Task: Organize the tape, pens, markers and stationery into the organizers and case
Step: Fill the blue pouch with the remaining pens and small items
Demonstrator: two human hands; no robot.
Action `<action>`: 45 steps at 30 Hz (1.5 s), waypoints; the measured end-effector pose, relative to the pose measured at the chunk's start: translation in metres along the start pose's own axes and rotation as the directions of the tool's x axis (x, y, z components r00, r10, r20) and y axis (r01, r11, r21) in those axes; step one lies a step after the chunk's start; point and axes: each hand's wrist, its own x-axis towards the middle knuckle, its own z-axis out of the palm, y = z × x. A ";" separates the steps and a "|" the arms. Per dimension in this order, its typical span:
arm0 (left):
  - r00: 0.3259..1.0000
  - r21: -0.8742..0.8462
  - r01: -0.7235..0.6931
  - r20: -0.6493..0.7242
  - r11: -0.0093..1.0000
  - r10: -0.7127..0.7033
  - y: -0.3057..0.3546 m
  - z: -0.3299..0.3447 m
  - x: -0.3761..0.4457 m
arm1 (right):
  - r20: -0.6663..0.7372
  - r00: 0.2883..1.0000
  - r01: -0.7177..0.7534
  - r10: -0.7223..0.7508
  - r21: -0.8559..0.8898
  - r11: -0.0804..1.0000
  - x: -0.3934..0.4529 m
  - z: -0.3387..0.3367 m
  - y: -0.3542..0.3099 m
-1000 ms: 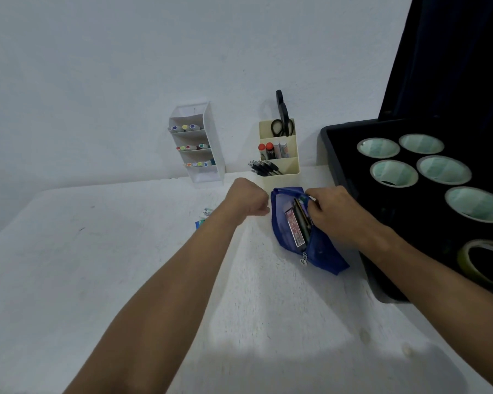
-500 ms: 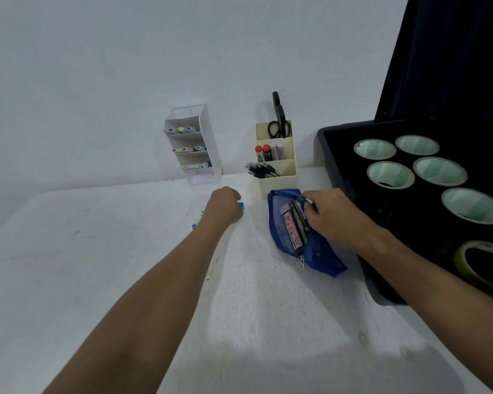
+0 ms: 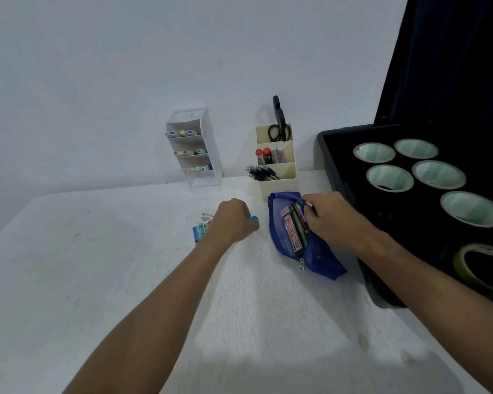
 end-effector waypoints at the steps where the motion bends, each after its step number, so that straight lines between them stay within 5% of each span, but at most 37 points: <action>1: 1.000 -0.057 -0.009 -0.016 0.998 0.008 0.003 0.000 -0.002 | 0.004 1.000 0.000 0.000 -0.008 1.000 0.000 0.001 0.000; 8: 0.997 -0.424 0.003 0.077 0.906 0.032 0.045 0.005 -0.014 | -0.013 1.000 -0.004 0.004 -0.012 1.000 0.000 -0.001 -0.002; 14: 0.996 -0.446 0.078 0.062 0.891 -0.057 0.069 0.014 -0.007 | -0.029 1.000 -0.001 0.001 -0.002 1.000 0.000 0.000 -0.001; 22: 0.997 -0.516 0.006 -0.066 0.857 -0.046 0.077 0.028 -0.006 | -0.026 1.000 0.005 -0.005 0.002 1.000 -0.001 -0.002 -0.002; 33: 0.994 -0.418 -0.059 -0.105 0.906 0.016 0.036 -0.001 -0.016 | 0.031 0.999 0.010 -0.009 -0.043 0.999 0.000 0.001 -0.007; 41: 0.990 -0.453 0.129 0.008 0.882 -0.141 -0.028 -0.036 -0.053 | 0.069 0.997 0.046 -0.038 -0.122 0.991 -0.007 -0.002 -0.011; 45: 0.985 -0.289 0.166 0.014 0.943 -0.169 -0.063 -0.047 -0.077 | 0.120 0.992 0.063 -0.046 -0.141 0.988 -0.009 -0.003 -0.012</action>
